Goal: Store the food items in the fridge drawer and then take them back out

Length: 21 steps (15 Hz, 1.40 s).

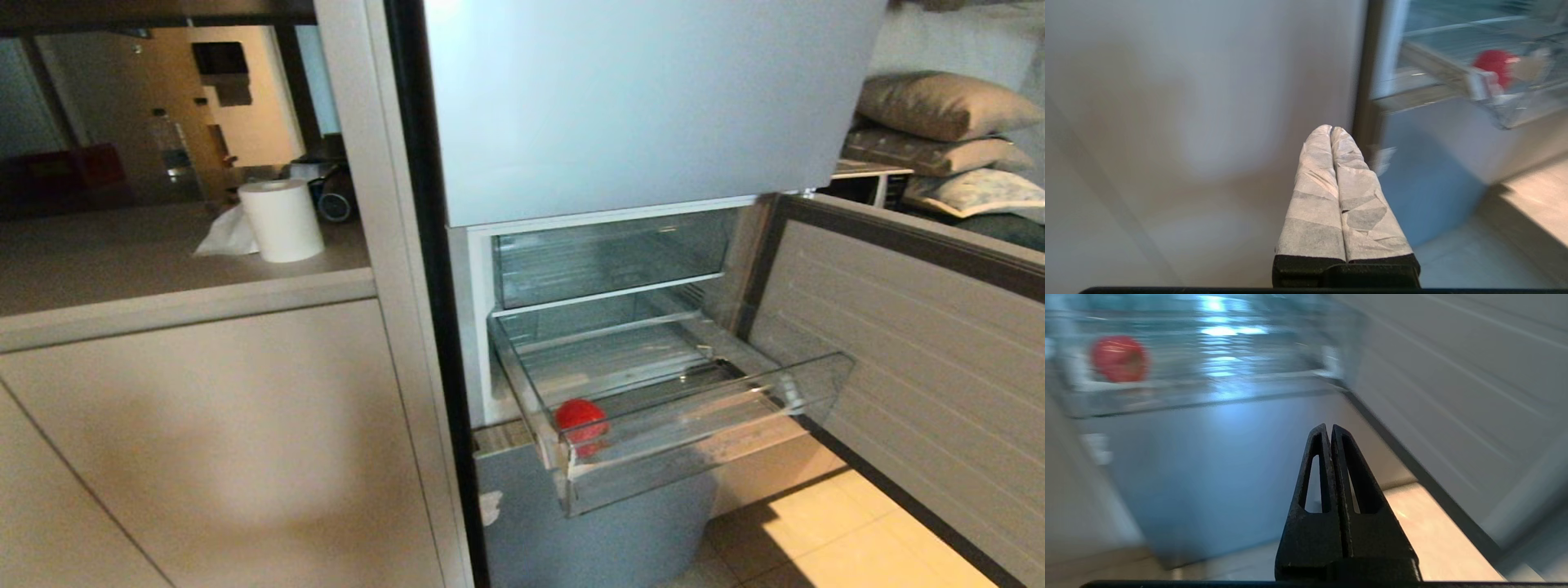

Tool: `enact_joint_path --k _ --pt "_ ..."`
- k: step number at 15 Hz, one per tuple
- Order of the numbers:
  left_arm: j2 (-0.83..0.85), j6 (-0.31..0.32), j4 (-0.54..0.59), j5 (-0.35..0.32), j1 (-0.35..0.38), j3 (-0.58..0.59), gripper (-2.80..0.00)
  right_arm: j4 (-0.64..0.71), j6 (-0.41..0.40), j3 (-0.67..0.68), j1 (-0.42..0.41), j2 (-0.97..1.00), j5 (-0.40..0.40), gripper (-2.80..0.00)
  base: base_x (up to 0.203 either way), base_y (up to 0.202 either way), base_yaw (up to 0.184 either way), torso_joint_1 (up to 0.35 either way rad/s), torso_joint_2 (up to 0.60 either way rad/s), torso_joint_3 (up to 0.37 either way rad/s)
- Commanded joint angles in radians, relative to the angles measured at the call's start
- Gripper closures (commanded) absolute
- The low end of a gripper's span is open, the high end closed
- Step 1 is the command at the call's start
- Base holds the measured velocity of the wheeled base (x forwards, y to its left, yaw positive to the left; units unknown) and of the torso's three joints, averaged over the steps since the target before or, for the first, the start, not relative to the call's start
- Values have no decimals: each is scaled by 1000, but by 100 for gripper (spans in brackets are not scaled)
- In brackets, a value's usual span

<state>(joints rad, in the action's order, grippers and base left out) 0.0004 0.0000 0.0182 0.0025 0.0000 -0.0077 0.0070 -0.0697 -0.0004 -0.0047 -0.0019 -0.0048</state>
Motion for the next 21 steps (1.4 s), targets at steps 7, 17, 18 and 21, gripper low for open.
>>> enact_joint_path --k 7,17,18,21 --pt "-2 0 0 1 0 0 0 -1 15 0 0 2 2 0 1 -9 169 3 2 5" --pt "-2 2 0 1 0 0 0 -1 36 0 0 2 0 0 0 0 11 0 0 0" --pt "0 5 2 1 0 -2 0 -1 36 0 0 2 0 0 0 0 0 0 0 0" --pt "0 11 2 1 0 -2 0 -1 33 0 0 2 5 0 18 0 0 -1 -1 1"
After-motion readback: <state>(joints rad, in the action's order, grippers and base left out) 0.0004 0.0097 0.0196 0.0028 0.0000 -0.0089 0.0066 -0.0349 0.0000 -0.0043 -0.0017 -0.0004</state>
